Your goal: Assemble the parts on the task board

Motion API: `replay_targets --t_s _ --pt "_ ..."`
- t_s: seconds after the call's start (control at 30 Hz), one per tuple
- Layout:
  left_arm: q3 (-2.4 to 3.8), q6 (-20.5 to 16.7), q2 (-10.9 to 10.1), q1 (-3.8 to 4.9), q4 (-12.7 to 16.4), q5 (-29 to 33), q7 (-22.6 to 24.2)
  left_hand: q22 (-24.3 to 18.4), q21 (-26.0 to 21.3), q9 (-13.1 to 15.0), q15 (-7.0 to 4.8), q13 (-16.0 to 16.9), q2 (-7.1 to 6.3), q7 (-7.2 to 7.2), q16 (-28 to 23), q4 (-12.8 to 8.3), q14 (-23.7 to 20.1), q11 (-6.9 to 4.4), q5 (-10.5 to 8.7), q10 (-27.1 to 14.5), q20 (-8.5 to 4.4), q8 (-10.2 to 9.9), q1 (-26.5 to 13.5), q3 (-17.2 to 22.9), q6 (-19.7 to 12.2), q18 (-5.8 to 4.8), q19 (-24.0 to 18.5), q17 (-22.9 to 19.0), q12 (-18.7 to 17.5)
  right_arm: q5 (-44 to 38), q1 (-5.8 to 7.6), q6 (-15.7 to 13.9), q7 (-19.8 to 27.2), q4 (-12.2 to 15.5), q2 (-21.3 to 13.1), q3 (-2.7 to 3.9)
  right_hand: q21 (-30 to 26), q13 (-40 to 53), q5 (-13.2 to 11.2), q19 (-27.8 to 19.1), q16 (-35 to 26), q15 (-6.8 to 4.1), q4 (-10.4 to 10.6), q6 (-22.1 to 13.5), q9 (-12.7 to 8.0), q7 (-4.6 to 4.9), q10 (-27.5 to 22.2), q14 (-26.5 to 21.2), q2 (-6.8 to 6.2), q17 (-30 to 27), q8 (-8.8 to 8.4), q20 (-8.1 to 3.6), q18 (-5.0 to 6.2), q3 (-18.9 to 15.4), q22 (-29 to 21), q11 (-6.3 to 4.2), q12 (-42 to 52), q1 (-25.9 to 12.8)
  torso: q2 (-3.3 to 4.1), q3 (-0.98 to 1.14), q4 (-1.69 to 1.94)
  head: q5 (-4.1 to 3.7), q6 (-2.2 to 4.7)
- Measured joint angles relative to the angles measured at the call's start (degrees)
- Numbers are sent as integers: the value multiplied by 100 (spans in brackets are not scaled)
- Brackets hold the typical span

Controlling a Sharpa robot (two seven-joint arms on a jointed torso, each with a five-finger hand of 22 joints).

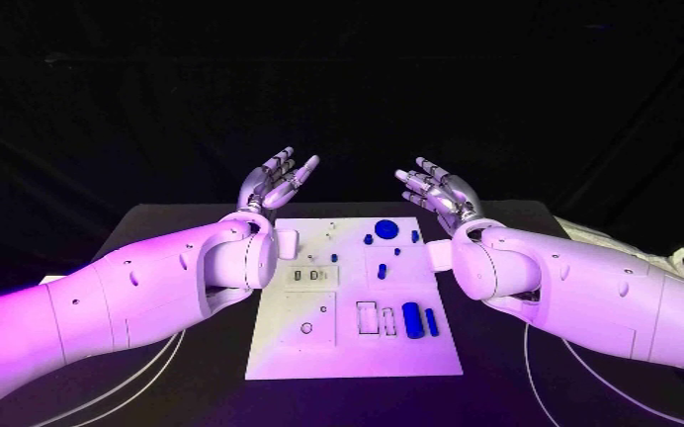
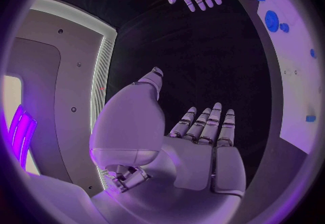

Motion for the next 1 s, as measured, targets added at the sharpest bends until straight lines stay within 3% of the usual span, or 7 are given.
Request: replay_targets --t_s 0.23,0.37,0.47,0.53,0.67,0.87,1.0 --pt "-2 206 6 3 -22 -18 -1 97 165 98 92 67 176 45 243 58 1025 133 26 685 101 188 322 111 833 183 490 130 133 -427 139 1119 -324 -354 152 -100 246 77 37 949 145 -22 -255 748 86 47 940 997 58 76 127 38 223 108 114 1 163 439 -2 -2 -4 1 -10" --pt "-3 260 6 3 -22 -26 -2 421 798 219 -69 221 373 143 723 -15 2517 79 25 2445 80 451 378 160 2008 398 2395 318 489 -622 182 1615 -472 -466 200 -129 451 131 66 1695 288 -157 -461 1805 171 125 2082 2072 43 131 297 45 410 254 184 -123 315 663 -3 -3 -4 1 -11" --pt "-3 286 6 3 -23 -30 -2 512 1057 275 -223 249 430 255 893 -103 3032 -16 25 3273 63 597 400 109 2782 514 3025 363 665 -729 196 1883 -554 -507 215 -137 573 140 66 2098 355 -258 -587 2543 208 206 2722 2688 3 149 370 30 492 380 206 -215 348 729 -3 -3 -4 1 -11" --pt "-1 348 -172 17 186 -40 6 558 1201 311 -331 259 476 343 1043 -157 3434 -109 25 3605 11 702 422 83 3294 538 3349 429 766 -1115 269 1864 -558 -625 168 -128 644 149 94 2322 356 -318 -661 2952 218 270 3062 3020 -11 155 384 8 501 455 209 -270 348 743 33 -7 15 -22 29" --pt "7 440 -493 30 336 -54 49 621 1417 310 -508 263 524 477 1201 -252 3987 -257 25 4064 -139 771 470 52 3713 535 3874 567 854 -1984 491 1534 -521 -892 -1 -27 769 157 101 2704 389 -430 -720 3574 230 376 3600 3570 -48 164 384 -63 580 676 218 -359 348 780 248 -28 66 -75 125" --pt "7 550 -670 24 695 -67 55 627 1464 284 -605 264 605 461 1220 -290 4248 -349 22 4278 -251 771 430 26 3900 536 4113 687 862 -3032 523 1321 -696 -892 34 -60 982 170 123 3220 496 -602 -749 4089 236 517 4136 4277 -150 206 384 -216 580 924 266 -453 348 799 476 -51 98 -115 228" --pt "33 631 -791 54 854 -76 67 627 1464 284 -605 264 605 461 1220 -297 4248 -349 22 4279 -242 771 430 19 3900 536 4122 693 862 -3788 648 1247 -951 -929 38 0 1251 195 123 3659 676 -776 -763 4292 244 515 4476 4878 -237 299 369 -396 668 971 366 -546 348 814 599 -66 133 -143 292"
